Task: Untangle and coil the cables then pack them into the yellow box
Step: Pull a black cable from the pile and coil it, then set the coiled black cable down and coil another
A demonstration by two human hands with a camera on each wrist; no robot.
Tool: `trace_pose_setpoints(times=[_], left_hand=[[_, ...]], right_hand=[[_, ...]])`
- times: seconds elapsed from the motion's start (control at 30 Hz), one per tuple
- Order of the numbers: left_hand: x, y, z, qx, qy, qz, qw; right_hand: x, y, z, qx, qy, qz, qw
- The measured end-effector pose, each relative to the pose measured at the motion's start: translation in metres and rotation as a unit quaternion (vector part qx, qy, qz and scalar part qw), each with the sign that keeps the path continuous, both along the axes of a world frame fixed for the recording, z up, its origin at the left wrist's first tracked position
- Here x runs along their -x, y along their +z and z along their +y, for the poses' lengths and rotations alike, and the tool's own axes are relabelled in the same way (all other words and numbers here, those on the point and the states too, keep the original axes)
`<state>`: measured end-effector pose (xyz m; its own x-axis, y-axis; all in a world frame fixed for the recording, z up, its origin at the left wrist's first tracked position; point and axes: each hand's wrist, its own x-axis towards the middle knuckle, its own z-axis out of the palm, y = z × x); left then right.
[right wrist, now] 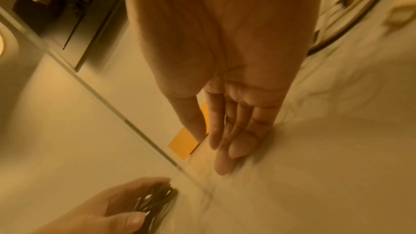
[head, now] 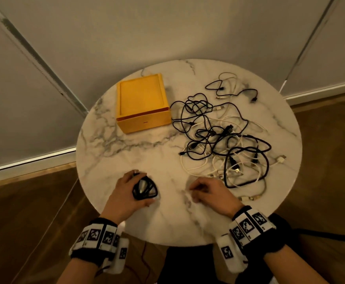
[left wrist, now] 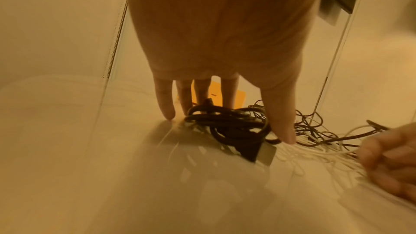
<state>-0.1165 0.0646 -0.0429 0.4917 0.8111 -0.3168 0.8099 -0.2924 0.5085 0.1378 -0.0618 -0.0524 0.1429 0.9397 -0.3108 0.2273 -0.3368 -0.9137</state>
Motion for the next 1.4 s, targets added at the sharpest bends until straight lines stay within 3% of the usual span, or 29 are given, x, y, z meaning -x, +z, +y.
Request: trace_pose_setpoints(times=[0.1, 0.23, 0.37, 0.43, 0.57, 0.77, 1.03, 1.2, 1.4], left_hand=[[-0.011, 0.007, 0.009, -0.024, 0.067, 0.053, 0.996], [-0.024, 0.01, 0.008, -0.021, 0.117, 0.066, 0.991], [-0.047, 0.013, -0.012, -0.193, -0.002, -0.006, 0.981], [-0.05, 0.016, -0.025, -0.228, -0.046, -0.027, 0.972], [-0.078, 0.006, -0.046, -0.138, -0.121, -0.101, 0.978], [-0.101, -0.018, -0.081, -0.08, -0.184, -0.026, 0.979], [-0.106, -0.014, -0.093, -0.028, -0.171, 0.028, 0.985], [-0.107, -0.008, -0.083, -0.025, -0.161, -0.032, 0.986], [-0.128, 0.026, -0.036, -0.036, -0.058, -0.133, 0.989]], right_hand=[[-0.015, 0.001, -0.009, 0.028, -0.043, 0.108, 0.993], [-0.013, 0.001, -0.015, 0.025, -0.066, 0.134, 0.988], [-0.012, -0.002, -0.026, 0.008, -0.108, 0.156, 0.982], [-0.004, -0.005, -0.025, 0.004, -0.117, 0.181, 0.976], [-0.001, -0.008, -0.036, -0.002, -0.164, 0.187, 0.969], [0.002, -0.013, -0.043, -0.026, -0.178, 0.186, 0.966], [0.002, -0.014, -0.043, -0.045, -0.181, 0.202, 0.962], [0.002, -0.017, -0.042, -0.047, -0.187, 0.202, 0.96], [-0.001, -0.014, -0.041, -0.043, -0.194, 0.214, 0.956]])
